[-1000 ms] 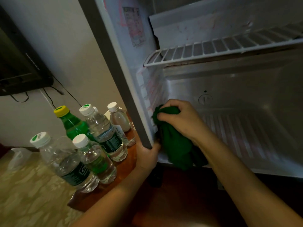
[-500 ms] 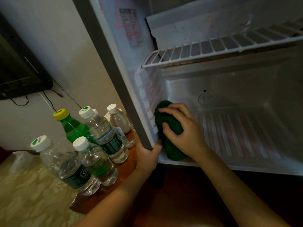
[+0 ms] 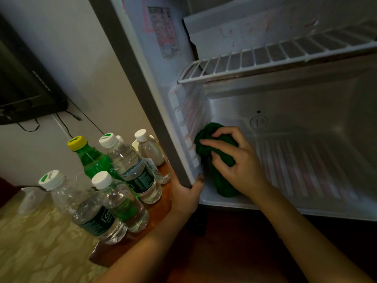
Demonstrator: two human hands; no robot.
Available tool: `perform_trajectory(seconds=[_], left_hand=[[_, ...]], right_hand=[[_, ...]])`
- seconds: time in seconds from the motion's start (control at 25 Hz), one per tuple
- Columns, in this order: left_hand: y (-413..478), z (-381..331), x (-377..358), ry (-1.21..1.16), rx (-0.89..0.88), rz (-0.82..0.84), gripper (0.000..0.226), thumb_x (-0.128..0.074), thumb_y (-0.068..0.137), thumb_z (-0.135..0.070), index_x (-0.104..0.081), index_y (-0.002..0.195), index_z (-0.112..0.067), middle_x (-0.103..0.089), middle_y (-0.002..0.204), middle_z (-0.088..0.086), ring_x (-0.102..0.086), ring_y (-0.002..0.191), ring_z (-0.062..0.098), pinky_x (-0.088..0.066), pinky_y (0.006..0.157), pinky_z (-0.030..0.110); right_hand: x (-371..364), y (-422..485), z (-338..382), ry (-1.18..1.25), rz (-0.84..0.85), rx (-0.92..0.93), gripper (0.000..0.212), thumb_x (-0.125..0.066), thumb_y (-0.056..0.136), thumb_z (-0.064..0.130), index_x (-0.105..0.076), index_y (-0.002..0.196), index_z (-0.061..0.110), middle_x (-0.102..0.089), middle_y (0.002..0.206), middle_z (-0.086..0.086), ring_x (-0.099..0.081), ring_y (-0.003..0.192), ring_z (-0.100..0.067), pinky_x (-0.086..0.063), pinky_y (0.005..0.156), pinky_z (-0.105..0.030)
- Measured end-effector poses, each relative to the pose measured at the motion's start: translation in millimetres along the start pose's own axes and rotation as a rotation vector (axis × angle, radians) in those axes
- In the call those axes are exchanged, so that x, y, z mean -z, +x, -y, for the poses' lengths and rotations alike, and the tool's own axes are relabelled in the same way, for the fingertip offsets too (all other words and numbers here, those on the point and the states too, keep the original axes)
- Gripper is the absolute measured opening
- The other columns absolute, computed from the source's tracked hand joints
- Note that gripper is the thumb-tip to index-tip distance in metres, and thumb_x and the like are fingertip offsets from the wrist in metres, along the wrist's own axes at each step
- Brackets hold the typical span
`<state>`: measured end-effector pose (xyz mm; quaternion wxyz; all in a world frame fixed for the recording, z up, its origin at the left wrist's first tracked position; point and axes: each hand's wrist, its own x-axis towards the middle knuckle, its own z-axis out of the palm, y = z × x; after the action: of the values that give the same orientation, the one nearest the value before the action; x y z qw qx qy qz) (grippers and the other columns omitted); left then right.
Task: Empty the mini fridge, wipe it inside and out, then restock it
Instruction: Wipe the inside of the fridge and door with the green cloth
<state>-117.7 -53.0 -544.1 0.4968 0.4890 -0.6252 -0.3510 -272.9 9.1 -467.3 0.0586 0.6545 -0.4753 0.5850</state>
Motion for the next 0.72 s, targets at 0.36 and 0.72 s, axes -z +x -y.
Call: perform_trajectory(seconds=[0.36, 0.72], left_hand=[[4, 3, -2, -0.063, 0.008, 0.051, 0.088, -0.074, 0.070, -0.056, -0.039, 0.140, -0.017, -0.055, 0.130, 0.005, -0.053, 0.122, 0.023, -0.041, 0.103, 0.053], [-4, -12, -3, -0.111, 0.090, 0.012, 0.102, -0.075, 0.058, -0.061, -0.038, 0.138, -0.011, -0.054, 0.129, 0.014, -0.054, 0.119, 0.030, -0.044, 0.100, 0.053]], right_hand=[[16, 13, 6, -0.084, 0.211, 0.138, 0.035, -0.054, 0.085, 0.023, -0.067, 0.117, 0.029, -0.049, 0.114, 0.001, -0.058, 0.098, -0.020, -0.053, 0.068, -0.041], [2, 28, -14, -0.080, 0.096, 0.108, 0.032, -0.052, 0.084, 0.014, -0.072, 0.108, 0.019, -0.053, 0.110, -0.006, -0.058, 0.099, -0.023, -0.053, 0.075, -0.045]])
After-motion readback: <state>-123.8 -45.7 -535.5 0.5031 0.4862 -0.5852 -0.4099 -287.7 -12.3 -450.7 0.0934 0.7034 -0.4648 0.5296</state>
